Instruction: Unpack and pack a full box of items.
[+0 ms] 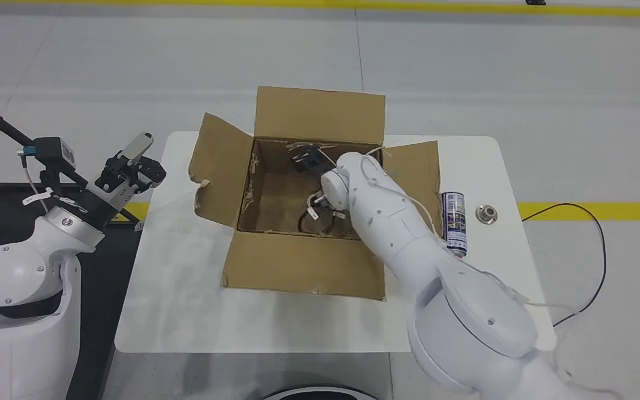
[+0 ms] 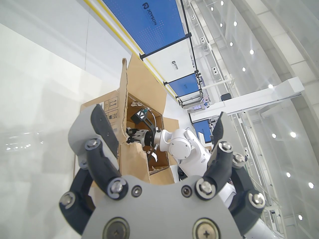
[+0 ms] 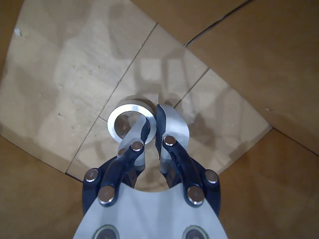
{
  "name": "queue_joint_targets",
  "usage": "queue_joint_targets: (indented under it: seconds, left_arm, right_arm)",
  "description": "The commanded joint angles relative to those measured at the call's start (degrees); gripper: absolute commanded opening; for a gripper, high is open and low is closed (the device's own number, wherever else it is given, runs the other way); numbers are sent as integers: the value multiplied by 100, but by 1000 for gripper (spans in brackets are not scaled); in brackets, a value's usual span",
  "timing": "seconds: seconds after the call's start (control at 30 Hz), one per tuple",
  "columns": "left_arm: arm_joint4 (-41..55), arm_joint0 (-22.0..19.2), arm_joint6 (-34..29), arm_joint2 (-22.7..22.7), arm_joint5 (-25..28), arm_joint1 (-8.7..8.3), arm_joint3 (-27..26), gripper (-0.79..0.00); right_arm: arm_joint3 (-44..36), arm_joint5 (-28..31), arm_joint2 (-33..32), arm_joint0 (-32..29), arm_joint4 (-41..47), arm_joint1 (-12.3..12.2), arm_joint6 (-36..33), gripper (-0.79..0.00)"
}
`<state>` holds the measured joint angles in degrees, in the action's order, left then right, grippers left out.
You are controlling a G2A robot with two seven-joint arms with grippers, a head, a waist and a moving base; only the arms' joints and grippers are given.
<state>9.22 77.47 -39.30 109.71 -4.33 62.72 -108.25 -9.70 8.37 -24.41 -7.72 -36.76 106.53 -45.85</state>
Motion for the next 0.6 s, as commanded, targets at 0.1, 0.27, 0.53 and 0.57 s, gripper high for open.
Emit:
queue_joint_targets:
  seconds: [0.1, 0.27, 0.53, 0.57]
  left_arm:
    - [0, 0, 0, 0, 0, 0, 0, 0]
    - [0, 0, 0, 0, 0, 0, 0, 0]
    - [0, 0, 0, 0, 0, 0, 0, 0]
    - [0, 0, 0, 0, 0, 0, 0, 0]
  right_arm:
    - [55, 625, -282, 244, 418, -116, 127, -785]
    - [33, 1414, -509, 496, 715, -263, 91, -785]
    - [-260, 2216, -781, 756, 994, -498, -257, -785]
    - [-312, 2297, -826, 772, 1046, -534, -287, -785]
